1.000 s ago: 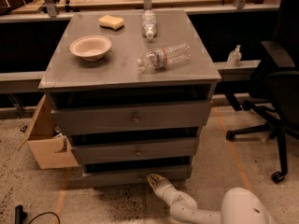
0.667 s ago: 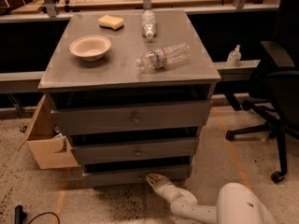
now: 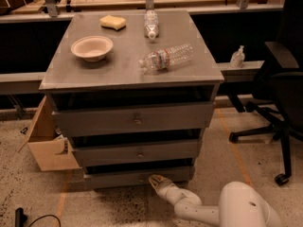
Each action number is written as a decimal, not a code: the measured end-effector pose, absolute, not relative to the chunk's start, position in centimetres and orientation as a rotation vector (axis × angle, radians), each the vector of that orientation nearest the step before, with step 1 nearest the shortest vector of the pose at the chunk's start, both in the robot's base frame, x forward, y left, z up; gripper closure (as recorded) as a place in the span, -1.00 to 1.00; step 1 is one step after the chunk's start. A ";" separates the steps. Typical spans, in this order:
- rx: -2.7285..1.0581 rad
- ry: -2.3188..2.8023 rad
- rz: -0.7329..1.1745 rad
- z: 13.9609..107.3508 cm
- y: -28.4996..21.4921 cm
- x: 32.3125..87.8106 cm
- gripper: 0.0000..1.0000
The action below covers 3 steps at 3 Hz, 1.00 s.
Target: Close bottom drawer
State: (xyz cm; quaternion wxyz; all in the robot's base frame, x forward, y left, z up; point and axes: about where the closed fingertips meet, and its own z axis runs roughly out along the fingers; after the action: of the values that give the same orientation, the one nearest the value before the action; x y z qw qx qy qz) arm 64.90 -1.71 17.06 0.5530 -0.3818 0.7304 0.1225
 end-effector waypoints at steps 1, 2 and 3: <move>-0.950 1.771 0.372 18.0 -2.0 63.0 1.00; -0.953 1.821 0.441 18.4 -2.4 59.5 1.00; -0.971 1.850 0.496 19.2 -3.1 55.9 1.00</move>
Offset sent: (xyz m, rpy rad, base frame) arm -0.1002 -0.0172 0.0197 0.0472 0.2338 0.1035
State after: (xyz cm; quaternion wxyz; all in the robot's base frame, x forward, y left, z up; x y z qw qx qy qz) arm 55.92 -3.06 19.22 0.4768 -0.3974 0.7573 0.2029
